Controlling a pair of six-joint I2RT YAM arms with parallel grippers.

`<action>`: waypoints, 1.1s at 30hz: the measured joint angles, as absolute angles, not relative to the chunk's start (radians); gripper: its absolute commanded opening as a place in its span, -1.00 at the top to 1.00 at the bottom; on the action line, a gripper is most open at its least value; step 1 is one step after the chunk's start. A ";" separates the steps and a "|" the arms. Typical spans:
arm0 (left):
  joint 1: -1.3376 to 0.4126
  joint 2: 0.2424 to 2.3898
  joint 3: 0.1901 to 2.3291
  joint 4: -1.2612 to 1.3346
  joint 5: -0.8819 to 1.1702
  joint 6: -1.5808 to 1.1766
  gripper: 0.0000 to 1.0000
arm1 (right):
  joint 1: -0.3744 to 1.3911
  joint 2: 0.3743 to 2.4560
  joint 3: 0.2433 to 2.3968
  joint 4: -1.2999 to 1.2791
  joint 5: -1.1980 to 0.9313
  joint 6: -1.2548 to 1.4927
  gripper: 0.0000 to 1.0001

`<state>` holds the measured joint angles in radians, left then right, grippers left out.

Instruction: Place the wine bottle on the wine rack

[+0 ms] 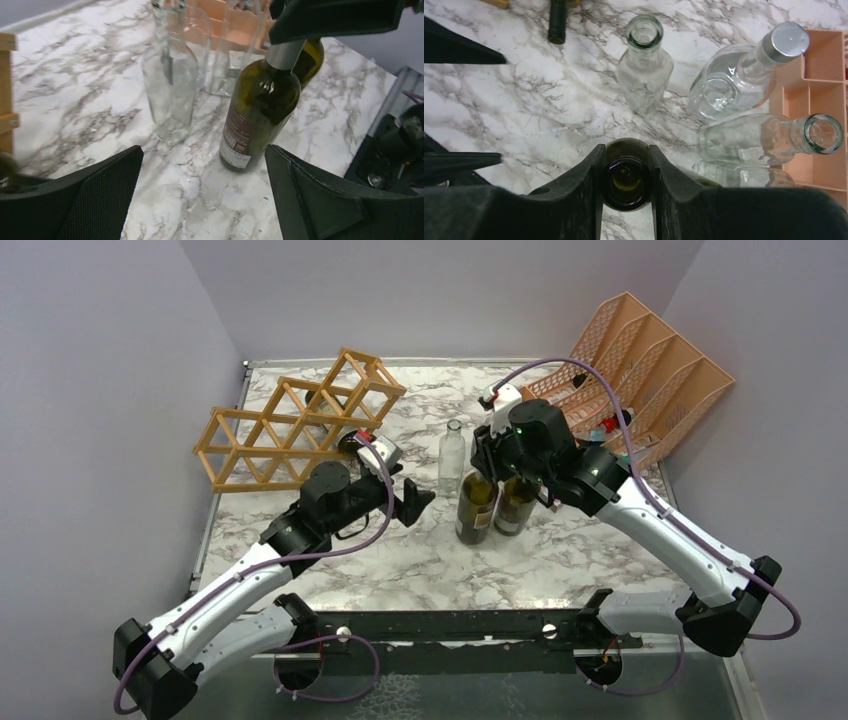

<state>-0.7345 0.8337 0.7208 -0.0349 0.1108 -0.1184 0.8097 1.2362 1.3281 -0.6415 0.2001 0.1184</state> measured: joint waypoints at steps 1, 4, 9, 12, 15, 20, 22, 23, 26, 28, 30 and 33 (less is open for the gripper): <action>-0.735 0.850 0.709 -0.020 0.142 -0.126 -0.98 | 0.810 1.231 1.332 -0.646 0.177 0.115 0.98; -0.735 0.882 0.664 0.041 0.218 -0.159 -0.98 | 0.810 1.215 1.349 -0.653 0.113 0.107 0.98; -0.736 0.896 0.574 0.163 0.304 -0.221 -0.98 | 0.810 1.188 1.380 -0.652 0.019 0.103 0.98; -0.744 0.904 0.548 0.213 0.334 -0.236 -0.98 | 0.810 1.185 1.403 -0.649 -0.029 0.104 0.98; -0.759 0.917 0.529 0.267 0.360 -0.240 -0.98 | 0.810 1.185 1.425 -0.644 -0.068 0.108 0.98; -0.794 0.952 0.513 0.336 0.345 -0.238 -0.98 | 0.810 1.190 1.453 -0.617 -0.112 0.159 0.98; -0.810 0.957 0.504 0.360 0.315 -0.231 -0.98 | 0.809 1.196 1.456 -0.593 -0.117 0.185 0.98; -0.818 0.958 0.498 0.376 0.295 -0.224 -0.98 | 0.809 1.201 1.456 -0.585 -0.118 0.197 0.97; -0.831 0.965 0.481 0.419 0.249 -0.205 -0.98 | 0.809 1.215 1.456 -0.565 -0.119 0.230 0.98; -0.834 0.975 0.475 0.440 0.232 -0.193 -0.98 | 0.809 1.220 1.456 -0.553 -0.120 0.251 0.98; -0.834 0.991 0.474 0.460 0.227 -0.186 -0.98 | 0.809 1.221 1.456 -0.533 -0.123 0.271 0.98; -0.840 1.018 0.474 0.482 0.223 -0.178 -0.98 | 0.810 1.221 1.456 -0.497 -0.136 0.293 0.98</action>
